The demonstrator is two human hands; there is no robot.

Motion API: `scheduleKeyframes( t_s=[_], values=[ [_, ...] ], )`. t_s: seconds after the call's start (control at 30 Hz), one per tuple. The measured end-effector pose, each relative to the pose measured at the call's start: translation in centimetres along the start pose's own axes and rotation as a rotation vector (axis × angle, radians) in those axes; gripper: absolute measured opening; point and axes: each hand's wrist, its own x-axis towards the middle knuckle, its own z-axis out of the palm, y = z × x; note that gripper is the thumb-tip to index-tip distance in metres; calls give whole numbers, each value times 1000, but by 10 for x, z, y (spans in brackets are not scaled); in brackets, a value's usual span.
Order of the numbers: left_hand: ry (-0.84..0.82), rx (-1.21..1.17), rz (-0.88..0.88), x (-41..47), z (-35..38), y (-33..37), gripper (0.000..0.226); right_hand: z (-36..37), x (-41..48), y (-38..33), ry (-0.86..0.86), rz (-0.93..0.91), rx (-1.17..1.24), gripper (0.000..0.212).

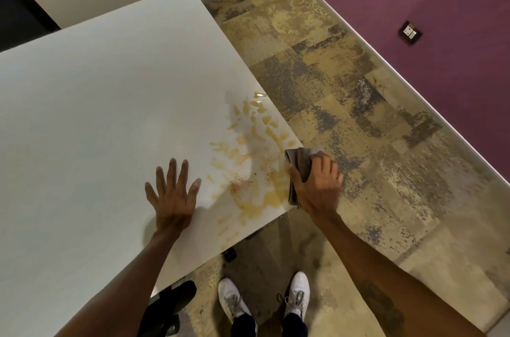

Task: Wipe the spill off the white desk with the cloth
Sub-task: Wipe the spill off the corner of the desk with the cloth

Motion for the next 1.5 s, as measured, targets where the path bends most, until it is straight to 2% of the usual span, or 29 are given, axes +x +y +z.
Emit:
scheduleKeyframes(
  t_s=[0.17,0.27,0.33,0.43,0.5,0.57,0.7,0.87,1.07,1.33,1.5],
  values=[
    [94,39,36,1,19,-10,56,0,10,2,175,-14,162,32],
    [106,24,27,3,19,-12,56,0,10,7,160,-129,215,21],
    [113,26,20,3,18,-9,57,-1,5,10,-3,-129,254,29],
    [115,37,19,3,15,-7,59,2,-2,12,-245,-103,244,68],
    [115,36,14,2,14,-5,59,8,-3,7,-301,-117,109,93],
    [118,16,9,2,13,-4,58,14,-5,0,-303,-98,23,102],
    [173,-31,-17,8,12,-6,54,19,-2,-8,-246,20,94,89],
    [152,34,-17,12,10,-3,53,23,0,-8,-260,91,70,93],
    [51,-22,-44,15,5,-4,61,29,3,-14,-319,54,-75,75],
    [40,-34,-41,17,9,-9,58,34,16,-22,-284,50,-33,73],
    [46,-56,-36,15,6,-6,60,43,61,-38,-318,-69,60,72]
  ],
)
